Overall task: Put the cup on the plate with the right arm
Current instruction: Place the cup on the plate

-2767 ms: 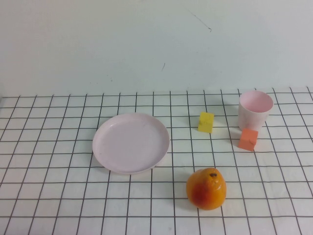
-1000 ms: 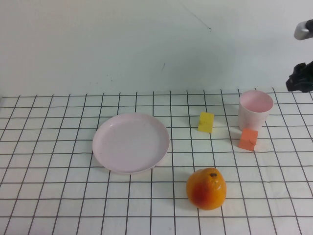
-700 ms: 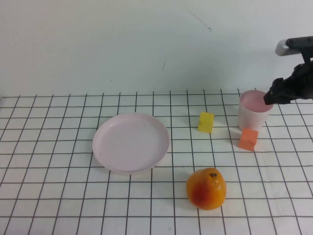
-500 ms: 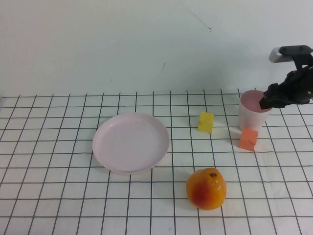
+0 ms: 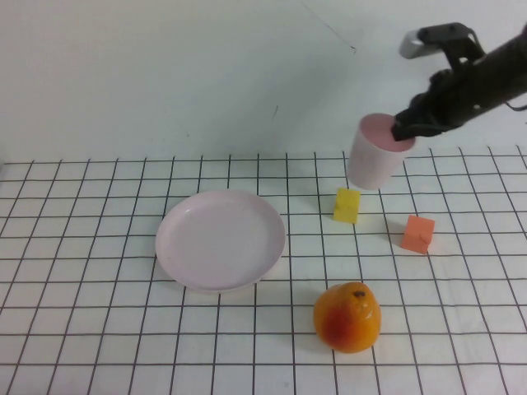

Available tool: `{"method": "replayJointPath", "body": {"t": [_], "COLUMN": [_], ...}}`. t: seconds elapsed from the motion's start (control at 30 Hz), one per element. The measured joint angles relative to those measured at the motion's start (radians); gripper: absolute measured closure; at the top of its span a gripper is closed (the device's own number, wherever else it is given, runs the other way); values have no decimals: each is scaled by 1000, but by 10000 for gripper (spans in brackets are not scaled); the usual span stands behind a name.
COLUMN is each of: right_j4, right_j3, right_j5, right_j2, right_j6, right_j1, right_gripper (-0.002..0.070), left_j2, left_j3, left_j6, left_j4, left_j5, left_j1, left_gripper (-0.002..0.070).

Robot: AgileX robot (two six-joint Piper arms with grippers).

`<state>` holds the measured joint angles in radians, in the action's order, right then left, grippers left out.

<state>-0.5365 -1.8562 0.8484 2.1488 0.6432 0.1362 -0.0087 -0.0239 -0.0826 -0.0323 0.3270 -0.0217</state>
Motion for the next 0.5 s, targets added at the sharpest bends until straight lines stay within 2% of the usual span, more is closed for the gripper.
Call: {"method": "replayJointPath", "body": {"t": [0.3,0.5], "right_j4": [60,81], "right_j3": [-70,-70], "right_j5": [-100,-163], "right_j2": [19,92], "right_j6": [100,104], "right_j1": [352,425], "right_gripper": [652,652], "left_j2": [0,0], "left_j3": [0,0], "left_j6": [0,0], "left_j4": [0,0], "left_j5": [0,0], "left_j1": [0,0], "left_gripper": [678,678]}}
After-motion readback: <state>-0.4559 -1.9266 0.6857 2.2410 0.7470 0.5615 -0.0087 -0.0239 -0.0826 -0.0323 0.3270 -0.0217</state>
